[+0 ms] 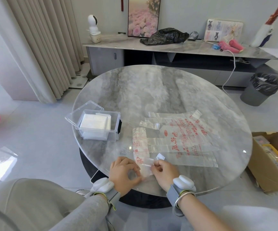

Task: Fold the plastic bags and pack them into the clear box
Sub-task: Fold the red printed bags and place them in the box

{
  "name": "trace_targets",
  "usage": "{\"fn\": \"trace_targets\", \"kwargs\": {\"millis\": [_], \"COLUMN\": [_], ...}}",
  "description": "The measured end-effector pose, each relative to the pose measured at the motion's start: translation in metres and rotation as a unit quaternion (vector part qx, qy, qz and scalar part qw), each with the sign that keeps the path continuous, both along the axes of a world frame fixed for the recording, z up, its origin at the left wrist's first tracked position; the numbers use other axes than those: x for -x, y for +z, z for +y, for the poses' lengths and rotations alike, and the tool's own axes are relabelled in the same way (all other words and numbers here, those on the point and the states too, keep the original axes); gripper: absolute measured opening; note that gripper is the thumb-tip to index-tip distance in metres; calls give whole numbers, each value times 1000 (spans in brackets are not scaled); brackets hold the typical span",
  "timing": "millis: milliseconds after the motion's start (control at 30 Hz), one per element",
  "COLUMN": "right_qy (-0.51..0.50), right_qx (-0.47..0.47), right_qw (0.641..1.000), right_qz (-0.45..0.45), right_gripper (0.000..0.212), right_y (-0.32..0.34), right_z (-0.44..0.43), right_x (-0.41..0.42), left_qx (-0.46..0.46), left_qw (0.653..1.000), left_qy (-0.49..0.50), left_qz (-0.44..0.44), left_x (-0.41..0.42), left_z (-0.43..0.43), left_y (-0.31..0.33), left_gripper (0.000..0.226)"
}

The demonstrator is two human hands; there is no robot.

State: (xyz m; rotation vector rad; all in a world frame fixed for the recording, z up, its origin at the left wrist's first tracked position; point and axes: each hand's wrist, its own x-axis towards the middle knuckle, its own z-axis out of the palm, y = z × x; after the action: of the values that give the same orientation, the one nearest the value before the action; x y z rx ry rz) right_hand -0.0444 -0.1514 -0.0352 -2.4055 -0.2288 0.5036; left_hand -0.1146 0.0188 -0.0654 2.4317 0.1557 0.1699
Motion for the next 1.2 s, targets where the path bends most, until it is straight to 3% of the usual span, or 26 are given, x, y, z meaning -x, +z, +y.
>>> {"fn": "trace_targets", "kwargs": {"millis": [200, 300, 500, 667, 767, 967, 1200], "right_qy": [2, 25, 22, 31, 38, 57, 154], "right_qx": [-35, -26, -34, -38, -33, -17, 89], "right_qw": [999, 999, 998, 998, 997, 997, 973], "right_qz": [-17, -29, -42, -50, -52, -55, -148], "right_gripper": [16, 20, 29, 37, 40, 43, 53], "right_y": [-3, -4, -7, -9, -8, -6, -1], "right_z": [-1, -1, -5, -9, -10, -11, -8], "right_x": [4, 6, 13, 16, 16, 19, 20], "left_qx": [-14, -34, -56, -57, -84, -218, -248], "left_qw": [999, 998, 997, 996, 993, 959, 942], "left_qy": [34, 37, 41, 29, 15, -105, -150], "left_qz": [3, -27, -43, -56, -82, -150, -172], "left_x": [0, -1, -3, 0, 0, -1, 5], "left_z": [1, 1, 0, 0, 3, 8, 7], "left_y": [3, -4, -6, -2, 4, -9, -14], "left_gripper": [27, 40, 38, 67, 61, 29, 39]}}
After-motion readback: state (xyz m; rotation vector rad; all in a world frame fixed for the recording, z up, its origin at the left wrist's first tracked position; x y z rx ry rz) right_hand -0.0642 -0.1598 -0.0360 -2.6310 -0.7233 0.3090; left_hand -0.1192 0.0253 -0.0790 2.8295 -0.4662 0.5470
